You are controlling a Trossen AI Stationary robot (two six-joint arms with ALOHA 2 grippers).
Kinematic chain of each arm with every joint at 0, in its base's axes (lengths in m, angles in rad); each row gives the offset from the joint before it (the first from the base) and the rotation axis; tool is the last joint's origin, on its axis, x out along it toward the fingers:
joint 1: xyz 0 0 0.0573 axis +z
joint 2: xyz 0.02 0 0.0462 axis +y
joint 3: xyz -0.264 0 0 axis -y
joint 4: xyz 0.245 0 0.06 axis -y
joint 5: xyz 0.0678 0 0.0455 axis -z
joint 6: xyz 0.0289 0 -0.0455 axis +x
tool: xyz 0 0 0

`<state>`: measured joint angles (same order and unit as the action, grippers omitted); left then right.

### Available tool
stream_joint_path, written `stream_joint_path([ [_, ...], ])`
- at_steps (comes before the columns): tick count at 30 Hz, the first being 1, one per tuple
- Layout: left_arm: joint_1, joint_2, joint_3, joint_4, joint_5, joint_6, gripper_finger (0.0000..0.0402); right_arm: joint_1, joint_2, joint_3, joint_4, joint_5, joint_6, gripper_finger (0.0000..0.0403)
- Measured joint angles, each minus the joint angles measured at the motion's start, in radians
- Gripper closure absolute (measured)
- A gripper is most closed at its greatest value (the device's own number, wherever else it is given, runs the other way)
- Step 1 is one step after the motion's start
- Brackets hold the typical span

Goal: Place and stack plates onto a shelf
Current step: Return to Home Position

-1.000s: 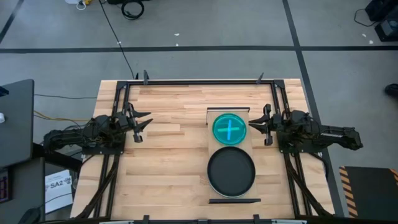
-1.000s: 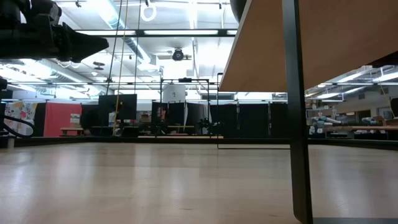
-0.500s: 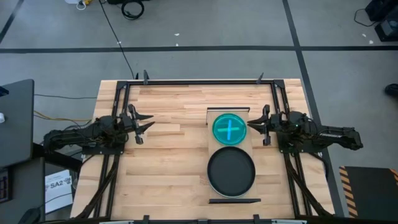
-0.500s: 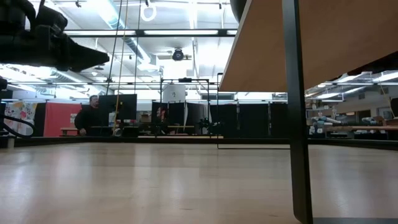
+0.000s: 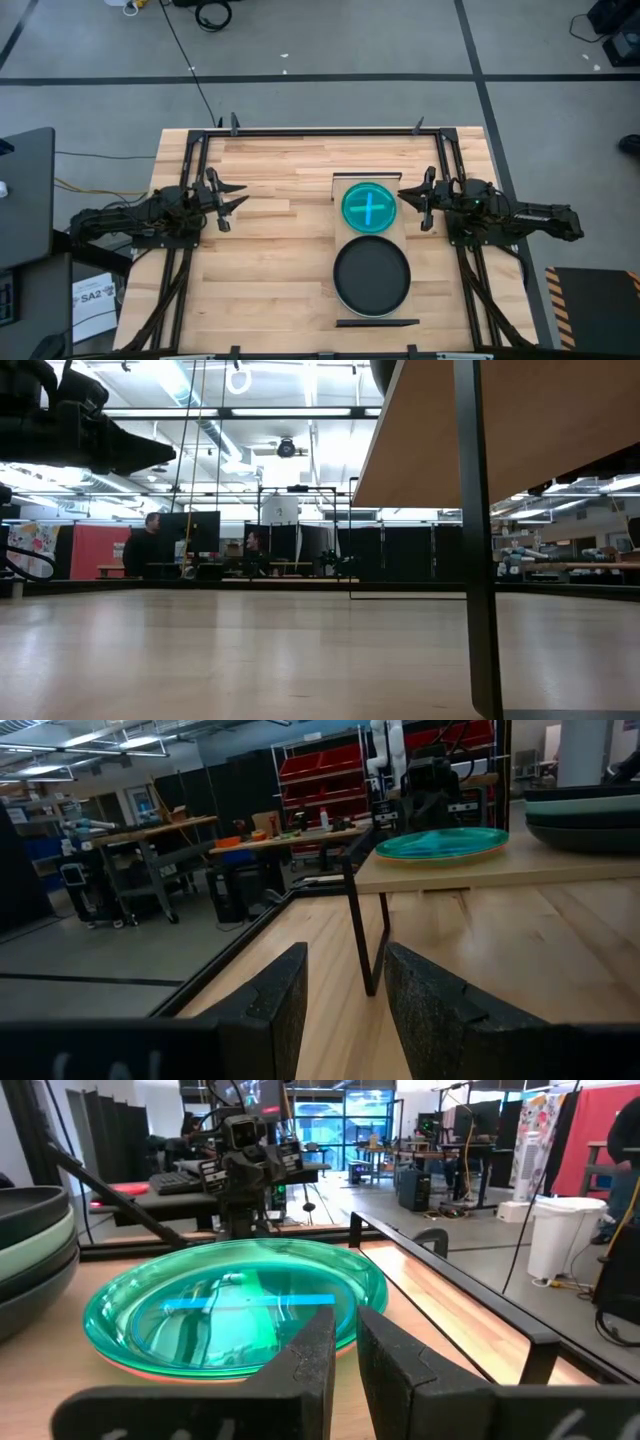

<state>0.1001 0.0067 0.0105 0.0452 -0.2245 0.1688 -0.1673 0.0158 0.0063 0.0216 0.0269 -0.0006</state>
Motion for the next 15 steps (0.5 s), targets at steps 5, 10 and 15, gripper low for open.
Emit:
stream_joint_path([
  [5, 0.000, 0.000, 0.000, 0.001, -0.001, 0.000, 0.0260, 0.000, 0.000, 0.000, 0.000, 0.000, 0.000, 0.0351],
  [10, 0.000, 0.000, -0.002, 0.031, -0.007, -0.001, 0.0260, 0.000, 0.000, 0.000, 0.000, 0.000, -0.002, 0.0351],
  [15, 0.000, 0.000, -0.002, 0.051, -0.007, -0.001, 0.0260, 0.000, 0.000, 0.000, 0.000, 0.000, -0.002, 0.0351],
])
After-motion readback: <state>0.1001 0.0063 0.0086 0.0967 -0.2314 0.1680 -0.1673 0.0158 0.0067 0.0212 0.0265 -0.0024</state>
